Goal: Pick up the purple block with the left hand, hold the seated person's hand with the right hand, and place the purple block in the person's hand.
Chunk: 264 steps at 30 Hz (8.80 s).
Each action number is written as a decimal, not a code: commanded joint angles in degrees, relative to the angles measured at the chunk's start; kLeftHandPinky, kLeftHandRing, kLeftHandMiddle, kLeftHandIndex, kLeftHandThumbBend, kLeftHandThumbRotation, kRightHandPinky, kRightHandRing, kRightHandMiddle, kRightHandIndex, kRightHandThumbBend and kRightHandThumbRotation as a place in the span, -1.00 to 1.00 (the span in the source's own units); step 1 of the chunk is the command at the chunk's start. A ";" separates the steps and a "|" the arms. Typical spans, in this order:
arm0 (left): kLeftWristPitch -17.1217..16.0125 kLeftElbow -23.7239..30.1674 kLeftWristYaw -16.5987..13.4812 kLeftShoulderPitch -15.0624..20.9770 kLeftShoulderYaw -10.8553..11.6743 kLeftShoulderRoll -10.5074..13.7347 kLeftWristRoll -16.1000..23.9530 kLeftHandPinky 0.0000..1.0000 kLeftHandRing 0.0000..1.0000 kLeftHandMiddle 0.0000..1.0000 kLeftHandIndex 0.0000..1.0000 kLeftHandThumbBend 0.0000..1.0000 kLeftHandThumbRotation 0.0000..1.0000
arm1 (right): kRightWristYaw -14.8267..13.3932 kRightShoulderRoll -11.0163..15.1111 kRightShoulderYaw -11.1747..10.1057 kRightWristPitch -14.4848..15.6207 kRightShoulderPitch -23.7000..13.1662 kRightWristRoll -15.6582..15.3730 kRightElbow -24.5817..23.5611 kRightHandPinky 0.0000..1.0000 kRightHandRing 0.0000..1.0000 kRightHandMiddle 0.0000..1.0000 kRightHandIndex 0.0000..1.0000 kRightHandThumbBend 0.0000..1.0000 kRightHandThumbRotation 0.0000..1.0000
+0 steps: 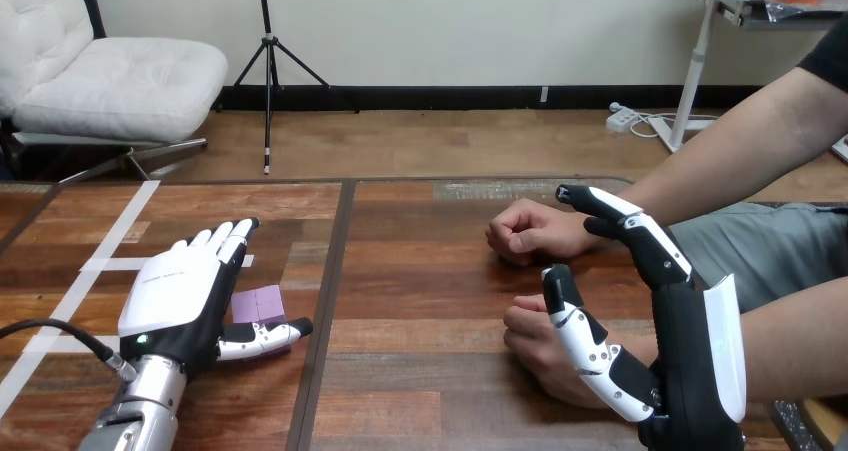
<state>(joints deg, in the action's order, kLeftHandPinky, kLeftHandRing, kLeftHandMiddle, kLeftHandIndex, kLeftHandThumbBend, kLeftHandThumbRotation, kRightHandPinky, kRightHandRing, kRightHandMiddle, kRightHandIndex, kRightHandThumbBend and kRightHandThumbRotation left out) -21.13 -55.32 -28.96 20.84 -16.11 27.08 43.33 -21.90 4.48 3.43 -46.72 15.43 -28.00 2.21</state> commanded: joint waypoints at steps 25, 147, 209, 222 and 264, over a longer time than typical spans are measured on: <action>-1.93 -7.32 -1.83 8.15 -3.09 1.00 -0.74 0.91 0.89 0.90 0.89 0.56 0.20 | -0.67 0.37 -1.74 -0.15 -2.09 -2.07 -2.94 0.47 0.57 0.54 0.49 -0.21 -0.01; -6.87 -13.89 -7.61 9.95 -2.50 -3.17 -7.28 0.24 0.36 0.42 0.53 0.23 -0.54 | 1.02 1.00 -2.44 1.94 -0.54 -2.51 -5.44 0.44 0.56 0.49 0.45 -0.20 0.04; -8.86 -14.05 -8.70 9.11 -2.65 -3.13 -9.88 -0.15 -0.07 0.07 0.23 0.12 -1.00 | 1.57 1.49 -2.56 2.47 -0.43 -2.90 -6.16 0.45 0.56 0.49 0.45 -0.20 0.03; -14.17 -14.05 -9.28 8.13 -0.93 -3.62 -12.20 -0.15 -0.07 0.07 0.22 0.15 -1.00 | 1.54 1.51 -2.59 2.58 -0.69 -3.17 -6.06 0.45 0.57 0.50 0.46 -0.20 0.03; -30.73 -5.36 10.60 1.68 13.69 -10.35 -32.89 -0.32 -0.20 0.02 0.14 0.53 -0.76 | 1.46 2.02 -3.19 2.99 -1.68 -3.22 -6.22 0.42 0.55 0.49 0.45 -0.20 0.05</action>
<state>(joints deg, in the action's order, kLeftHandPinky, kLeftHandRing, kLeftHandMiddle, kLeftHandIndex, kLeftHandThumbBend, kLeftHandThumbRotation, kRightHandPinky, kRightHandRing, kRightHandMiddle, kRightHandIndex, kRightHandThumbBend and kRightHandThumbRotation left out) -48.97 -64.81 -19.44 21.04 -4.01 17.28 11.88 -20.32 5.52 1.04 -43.78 16.78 -31.38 -1.93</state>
